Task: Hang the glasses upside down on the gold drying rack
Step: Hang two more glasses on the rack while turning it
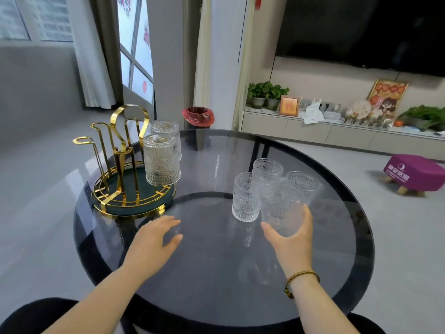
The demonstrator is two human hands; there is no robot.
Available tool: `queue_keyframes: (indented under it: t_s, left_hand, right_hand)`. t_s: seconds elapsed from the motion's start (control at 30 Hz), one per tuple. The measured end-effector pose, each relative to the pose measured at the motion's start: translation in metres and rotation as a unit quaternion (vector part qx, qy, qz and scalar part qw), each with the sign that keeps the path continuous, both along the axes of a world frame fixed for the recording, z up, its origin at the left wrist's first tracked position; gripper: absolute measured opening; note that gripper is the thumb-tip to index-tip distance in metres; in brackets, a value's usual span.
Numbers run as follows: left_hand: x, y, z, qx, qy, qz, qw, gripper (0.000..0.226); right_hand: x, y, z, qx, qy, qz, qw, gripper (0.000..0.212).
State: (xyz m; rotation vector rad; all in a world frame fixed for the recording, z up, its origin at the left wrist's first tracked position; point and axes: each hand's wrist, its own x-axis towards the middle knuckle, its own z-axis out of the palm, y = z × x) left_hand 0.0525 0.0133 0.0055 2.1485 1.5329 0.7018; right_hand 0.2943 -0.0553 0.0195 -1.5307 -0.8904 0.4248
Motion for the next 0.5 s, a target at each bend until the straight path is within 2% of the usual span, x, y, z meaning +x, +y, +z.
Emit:
queue_keyframes:
  t_s: [0.17, 0.3, 0.4, 0.5]
  left_hand:
    - [-0.038, 0.007, 0.013, 0.057, -0.036, 0.067, 0.995, 0.026]
    - [-0.070, 0.016, 0.014, 0.094, -0.028, 0.126, 0.987, 0.024]
    - [-0.085, 0.028, 0.008, 0.071, -0.014, 0.168, 0.983, 0.042]
    - [-0.097, 0.043, -0.004, 0.015, 0.036, 0.146, 0.989, 0.059]
  right_hand:
    - [-0.011, 0.007, 0.032, 0.029, -0.035, 0.082, 0.996, 0.090]
    - [-0.036, 0.023, 0.060, 0.021, -0.066, 0.174, 0.982, 0.062]
    - [-0.056, 0.039, 0.083, -0.007, -0.107, 0.244, 0.964, 0.051]
    - [-0.074, 0.058, 0.102, -0.028, -0.153, 0.294, 0.943, 0.064]
